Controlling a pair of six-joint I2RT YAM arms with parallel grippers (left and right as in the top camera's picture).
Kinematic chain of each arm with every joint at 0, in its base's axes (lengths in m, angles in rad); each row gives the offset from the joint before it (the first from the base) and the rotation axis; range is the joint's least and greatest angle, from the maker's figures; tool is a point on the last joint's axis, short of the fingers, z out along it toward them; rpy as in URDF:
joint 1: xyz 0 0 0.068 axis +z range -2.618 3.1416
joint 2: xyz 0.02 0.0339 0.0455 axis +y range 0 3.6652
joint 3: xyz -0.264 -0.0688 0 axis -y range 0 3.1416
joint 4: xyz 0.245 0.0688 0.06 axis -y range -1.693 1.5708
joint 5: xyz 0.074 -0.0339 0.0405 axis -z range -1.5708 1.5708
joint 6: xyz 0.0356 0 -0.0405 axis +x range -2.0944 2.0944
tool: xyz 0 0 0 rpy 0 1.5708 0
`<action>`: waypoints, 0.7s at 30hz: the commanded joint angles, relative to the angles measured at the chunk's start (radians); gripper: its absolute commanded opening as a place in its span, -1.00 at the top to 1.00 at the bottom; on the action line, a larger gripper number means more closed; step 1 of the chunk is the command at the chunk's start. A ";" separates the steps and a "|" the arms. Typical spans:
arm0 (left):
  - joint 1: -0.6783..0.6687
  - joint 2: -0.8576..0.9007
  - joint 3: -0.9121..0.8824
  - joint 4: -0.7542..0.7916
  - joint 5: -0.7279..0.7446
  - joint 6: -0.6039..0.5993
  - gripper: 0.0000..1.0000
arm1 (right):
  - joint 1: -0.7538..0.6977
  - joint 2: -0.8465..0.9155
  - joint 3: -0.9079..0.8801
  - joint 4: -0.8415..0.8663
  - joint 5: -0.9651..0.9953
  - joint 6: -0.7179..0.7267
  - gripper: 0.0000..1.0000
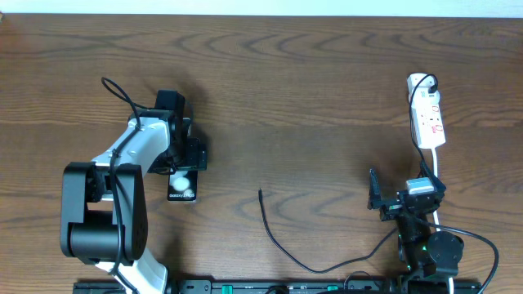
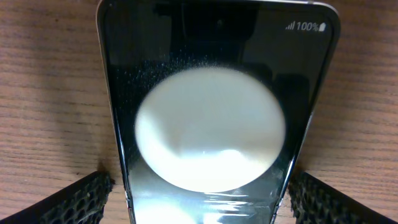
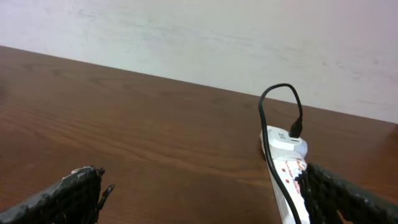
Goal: Plug charger to phone and switch on socket
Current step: 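Close the left gripper on the flip phone's sides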
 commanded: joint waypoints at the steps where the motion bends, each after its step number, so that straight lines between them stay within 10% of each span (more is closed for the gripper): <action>1: -0.002 0.008 -0.018 -0.006 -0.005 0.018 -0.80 | 0.001 -0.006 -0.001 -0.005 0.003 0.014 -0.99; 21: -0.002 0.008 -0.018 -0.007 -0.005 0.018 -0.59 | 0.001 -0.006 -0.001 -0.005 0.003 0.014 -0.99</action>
